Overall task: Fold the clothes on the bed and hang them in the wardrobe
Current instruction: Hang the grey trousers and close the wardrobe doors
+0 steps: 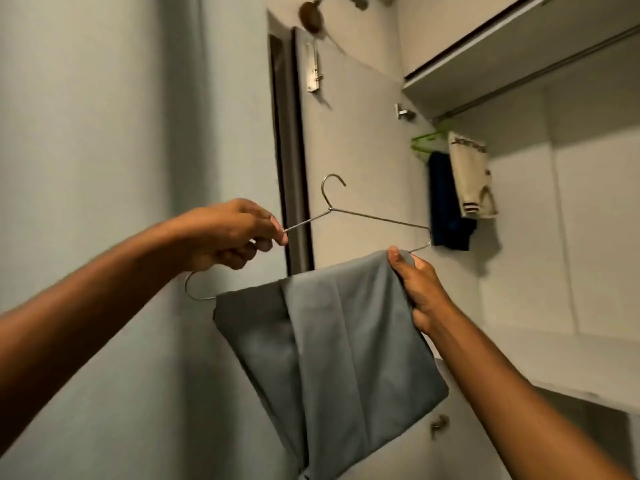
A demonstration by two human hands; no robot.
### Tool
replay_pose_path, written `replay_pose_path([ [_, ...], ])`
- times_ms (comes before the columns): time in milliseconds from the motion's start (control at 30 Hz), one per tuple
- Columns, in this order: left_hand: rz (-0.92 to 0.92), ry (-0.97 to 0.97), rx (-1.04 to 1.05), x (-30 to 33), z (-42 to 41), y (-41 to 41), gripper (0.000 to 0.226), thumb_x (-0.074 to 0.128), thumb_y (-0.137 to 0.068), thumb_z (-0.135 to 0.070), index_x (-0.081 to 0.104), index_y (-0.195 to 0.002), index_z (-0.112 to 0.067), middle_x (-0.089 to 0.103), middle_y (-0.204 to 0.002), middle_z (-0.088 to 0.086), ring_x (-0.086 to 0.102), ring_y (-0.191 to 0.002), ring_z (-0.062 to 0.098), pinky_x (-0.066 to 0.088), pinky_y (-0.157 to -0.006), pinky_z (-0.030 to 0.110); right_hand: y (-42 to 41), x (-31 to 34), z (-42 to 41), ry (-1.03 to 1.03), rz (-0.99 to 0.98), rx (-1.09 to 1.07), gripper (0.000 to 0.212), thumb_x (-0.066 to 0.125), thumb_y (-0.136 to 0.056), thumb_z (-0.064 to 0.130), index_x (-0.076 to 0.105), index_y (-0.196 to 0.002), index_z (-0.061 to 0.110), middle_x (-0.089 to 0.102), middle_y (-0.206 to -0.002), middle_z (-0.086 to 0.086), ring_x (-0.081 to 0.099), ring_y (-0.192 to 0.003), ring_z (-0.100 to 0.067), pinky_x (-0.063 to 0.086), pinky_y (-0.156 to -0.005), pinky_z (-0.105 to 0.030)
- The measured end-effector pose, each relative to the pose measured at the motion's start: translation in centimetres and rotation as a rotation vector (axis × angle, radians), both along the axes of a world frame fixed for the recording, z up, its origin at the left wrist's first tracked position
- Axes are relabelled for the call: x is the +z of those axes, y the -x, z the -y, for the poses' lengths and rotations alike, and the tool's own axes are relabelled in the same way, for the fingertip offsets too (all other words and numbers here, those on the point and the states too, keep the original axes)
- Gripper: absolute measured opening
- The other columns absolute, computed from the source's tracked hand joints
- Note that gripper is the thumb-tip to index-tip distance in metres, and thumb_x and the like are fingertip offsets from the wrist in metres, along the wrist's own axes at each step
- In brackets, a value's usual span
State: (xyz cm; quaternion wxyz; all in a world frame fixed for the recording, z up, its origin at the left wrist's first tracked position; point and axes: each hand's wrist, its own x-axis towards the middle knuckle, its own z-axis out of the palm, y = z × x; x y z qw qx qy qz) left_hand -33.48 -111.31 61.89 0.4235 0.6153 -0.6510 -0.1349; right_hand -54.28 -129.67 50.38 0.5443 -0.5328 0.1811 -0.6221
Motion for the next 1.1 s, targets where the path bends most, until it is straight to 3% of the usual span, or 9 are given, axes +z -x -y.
replay_pose_path([
  [167,0.072,-0.089,-0.222,3.7,9.3,4.0,0.018,0.05,-0.099,-0.013,0.062,-0.087,-0.007,0.041,-0.056,-0.002,0.021,-0.042,0.009,0.019,-0.041,0.019,6.5,3.2,6.6,-0.013,0.043,-0.178,0.03,0.066,-0.093,0.036,0.064,-0.098,0.007,0.07,-0.084,-0.012,0.068,-0.067,-0.019,0.056,-0.056,-0.027],
  [333,0.088,-0.087,-0.499,6.2,18.1,7.8,0.018,0.053,-0.096,-0.008,0.066,-0.084,-0.009,0.034,-0.058,-0.002,0.019,-0.042,0.009,0.023,-0.044,0.022,14.4,5.0,13.1,-0.007,-0.022,-0.366,0.045,0.065,-0.092,0.045,0.068,-0.113,0.005,0.073,-0.1,-0.016,0.07,-0.08,-0.024,0.058,-0.067,-0.03],
  [433,0.013,-0.079,-0.696,6.9,22.9,10.3,0.015,0.059,-0.086,-0.006,0.069,-0.097,-0.009,0.043,-0.064,0.001,0.021,-0.041,0.006,0.024,-0.043,0.021,19.5,5.2,16.2,0.002,-0.027,-0.434,0.04,0.06,-0.094,0.045,0.068,-0.108,0.009,0.073,-0.094,-0.01,0.069,-0.077,-0.02,0.056,-0.064,-0.027],
  [533,-0.112,-0.038,-0.894,7.1,27.4,13.3,0.04,0.078,-0.074,-0.003,0.065,-0.11,-0.015,0.056,-0.08,0.007,0.024,-0.045,0.005,0.028,-0.037,0.018,25.3,5.2,19.8,0.0,-0.032,-0.515,0.046,0.06,-0.093,0.048,0.066,-0.112,0.006,0.071,-0.101,-0.012,0.068,-0.084,-0.023,0.057,-0.07,-0.03],
  [600,-0.168,0.02,-0.985,7.1,30.5,16.5,0.051,0.089,-0.062,-0.012,0.066,-0.106,-0.017,0.056,-0.08,0.006,0.026,-0.044,0.005,0.028,-0.034,0.016,29.4,5.1,22.2,-0.004,-0.036,-0.574,0.047,0.059,-0.093,0.049,0.066,-0.111,0.005,0.072,-0.1,-0.013,0.068,-0.083,-0.024,0.057,-0.069,-0.03],
  [700,-0.277,0.146,-0.96,7.5,34.6,22.9,0.022,0.061,-0.083,-0.001,0.06,-0.097,-0.018,0.053,-0.076,0.007,0.024,-0.042,0.005,0.021,-0.033,0.015,34.9,5.6,25.9,-0.008,-0.077,-0.652,0.053,0.058,-0.094,0.05,0.066,-0.111,0.001,0.071,-0.104,-0.017,0.068,-0.085,-0.026,0.056,-0.071,-0.032],
  [867,-0.465,0.229,-0.927,8.9,41.0,33.9,0.03,0.032,-0.095,0.008,0.048,-0.092,-0.017,0.051,-0.071,0.009,0.025,-0.035,0.004,0.02,-0.029,0.014,45.0,9.1,32.2,0.02,-0.311,-0.905,0.065,0.04,-0.096,0.065,0.064,-0.116,0.008,0.069,-0.112,-0.017,0.067,-0.1,-0.033,0.055,-0.092,-0.047],
  [967,-0.526,0.268,-0.907,10.3,45.1,40.1,0.025,0.03,-0.097,0.002,0.039,-0.086,-0.019,0.044,-0.068,0.007,0.022,-0.035,0.004,0.017,-0.03,0.014,49.7,11.8,35.5,0.058,-0.525,-1.087,0.067,0.033,-0.098,0.062,0.038,-0.144,0.014,0.051,-0.14,-0.015,0.054,-0.122,-0.034,0.045,-0.102,-0.048],
  [1100,-0.593,0.266,-0.908,12.9,50.0,46.2,0.021,0.03,-0.103,-0.007,0.034,-0.084,-0.016,0.038,-0.066,0.004,0.022,-0.035,0.004,0.016,-0.031,0.013,52.9,13.9,38.8,0.318,-0.803,-1.279,0.07,0.04,-0.101,0.053,0.011,-0.158,0.026,0.023,-0.161,-0.009,0.031,-0.144,-0.034,0.03,-0.116,-0.048],
])
